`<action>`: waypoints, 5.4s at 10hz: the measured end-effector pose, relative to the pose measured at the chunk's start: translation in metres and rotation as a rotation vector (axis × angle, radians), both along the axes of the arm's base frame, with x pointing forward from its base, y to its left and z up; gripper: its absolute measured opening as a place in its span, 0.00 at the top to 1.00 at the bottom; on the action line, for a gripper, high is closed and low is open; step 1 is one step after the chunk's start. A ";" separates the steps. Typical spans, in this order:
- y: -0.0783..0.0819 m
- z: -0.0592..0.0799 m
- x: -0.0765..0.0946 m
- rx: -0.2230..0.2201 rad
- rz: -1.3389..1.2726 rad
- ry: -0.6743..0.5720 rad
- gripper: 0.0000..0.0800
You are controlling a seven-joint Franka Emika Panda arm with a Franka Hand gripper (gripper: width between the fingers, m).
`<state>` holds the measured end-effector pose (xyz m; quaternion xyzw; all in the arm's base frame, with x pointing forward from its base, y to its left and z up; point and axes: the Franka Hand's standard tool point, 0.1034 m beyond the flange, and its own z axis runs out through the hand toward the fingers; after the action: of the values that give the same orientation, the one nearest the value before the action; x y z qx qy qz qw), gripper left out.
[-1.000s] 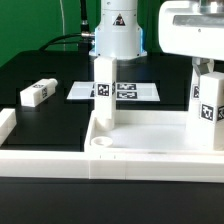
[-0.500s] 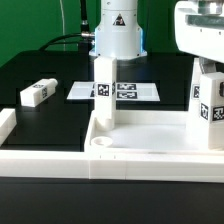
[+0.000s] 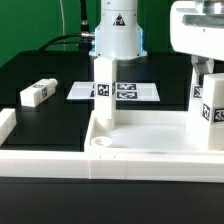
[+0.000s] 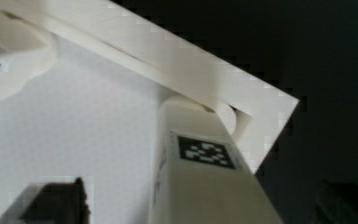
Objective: Assemble desk
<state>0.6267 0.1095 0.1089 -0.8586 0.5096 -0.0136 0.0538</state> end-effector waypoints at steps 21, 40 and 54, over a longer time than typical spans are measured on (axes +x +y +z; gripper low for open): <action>-0.005 0.000 0.004 -0.143 0.994 -0.043 0.64; -0.004 -0.002 0.003 -0.018 0.044 -0.017 0.23; -0.005 -0.002 0.007 -0.141 1.059 -0.067 0.19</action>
Offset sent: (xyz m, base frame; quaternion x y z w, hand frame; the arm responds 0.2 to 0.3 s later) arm 0.0000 0.0000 0.0000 0.0000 0.0000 -0.1938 0.9810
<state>0.6334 0.1049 0.1064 -0.9989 0.0022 -0.0462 0.0117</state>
